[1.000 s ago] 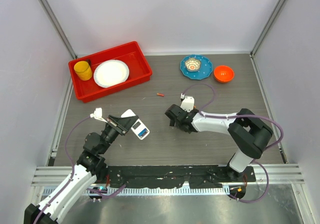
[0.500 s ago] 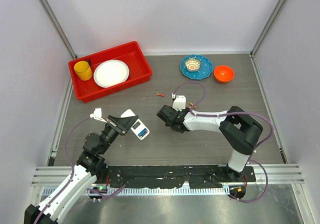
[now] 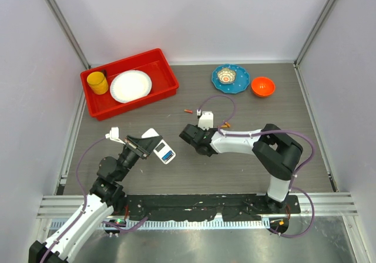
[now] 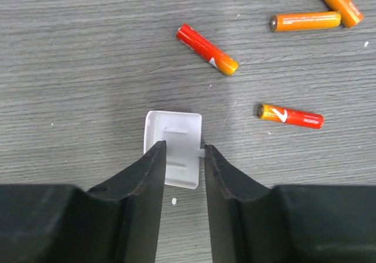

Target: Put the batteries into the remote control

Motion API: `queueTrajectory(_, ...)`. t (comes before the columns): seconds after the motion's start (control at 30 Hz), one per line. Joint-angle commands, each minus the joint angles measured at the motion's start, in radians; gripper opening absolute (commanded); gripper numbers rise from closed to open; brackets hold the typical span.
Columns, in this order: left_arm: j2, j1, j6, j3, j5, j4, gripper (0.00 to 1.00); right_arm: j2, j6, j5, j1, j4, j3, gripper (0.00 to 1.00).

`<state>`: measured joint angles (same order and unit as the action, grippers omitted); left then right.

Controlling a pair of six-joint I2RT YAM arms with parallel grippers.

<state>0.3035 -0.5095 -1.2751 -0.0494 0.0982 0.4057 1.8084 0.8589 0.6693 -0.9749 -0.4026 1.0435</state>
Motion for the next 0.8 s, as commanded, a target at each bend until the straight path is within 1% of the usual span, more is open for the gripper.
queueTrajectory(0.0, -0.009, -0.004, 0.005, 0.026, 0.005, 0.035, 0.0, 0.045, -0.008, -0.027, -0.005, -0.097, -0.017, 0.29)
queueTrajectory(0.03, -0.009, -0.003, 0.006, 0.026, 0.005, 0.035, 0.0, 0.043, -0.009, -0.027, -0.005, -0.097, -0.017, 0.19)
queueTrajectory(0.07, -0.007, -0.003, 0.006, 0.026, 0.003, 0.036, 0.0, 0.042, -0.006, -0.028, -0.005, -0.096, -0.019, 0.15)
queueTrajectory(0.2, -0.004, -0.004, 0.008, 0.023, 0.001, 0.036, 0.0, 0.031, -0.006, -0.027, -0.005, -0.094, -0.019, 0.1)
queueTrajectory(0.3, -0.003, -0.004, 0.01, 0.022, 0.001, 0.036, 0.0, 0.029, -0.011, -0.027, -0.005, -0.093, -0.02, 0.09)
queueTrajectory(0.37, -0.001, -0.004, 0.01, 0.019, 0.001, 0.036, 0.0, 0.022, -0.004, -0.027, -0.005, -0.088, -0.025, 0.15)
queueTrajectory(0.4, -0.001, -0.006, 0.01, 0.019, 0.001, 0.038, 0.0, 0.01, -0.003, -0.03, -0.005, -0.079, -0.039, 0.21)
queueTrajectory(0.47, 0.003, -0.004, 0.01, 0.017, 0.001, 0.039, 0.0, -0.041, -0.001, -0.037, -0.005, -0.024, -0.059, 0.27)
queueTrajectory(0.5, 0.005, -0.006, 0.013, 0.016, 0.001, 0.039, 0.0, -0.062, -0.02, -0.056, -0.007, 0.005, -0.085, 0.34)
queueTrajectory(0.53, 0.005, -0.004, 0.013, 0.014, 0.001, 0.039, 0.0, -0.105, -0.04, -0.069, -0.008, 0.034, -0.095, 0.39)
queueTrajectory(0.57, 0.006, -0.004, 0.014, 0.011, 0.001, 0.041, 0.0, -0.121, -0.061, -0.083, -0.008, 0.101, -0.105, 0.43)
queueTrajectory(0.6, 0.005, -0.006, 0.016, 0.011, 0.0, 0.042, 0.0, -0.133, -0.078, -0.097, -0.008, 0.123, -0.105, 0.52)
queueTrajectory(0.7, -0.006, -0.004, 0.022, 0.006, -0.003, 0.047, 0.0, -0.149, -0.156, -0.171, -0.001, 0.225, -0.09, 0.64)
queueTrajectory(0.77, -0.023, -0.004, 0.023, 0.005, -0.011, 0.036, 0.0, -0.112, -0.188, -0.238, 0.01, 0.252, -0.063, 0.66)
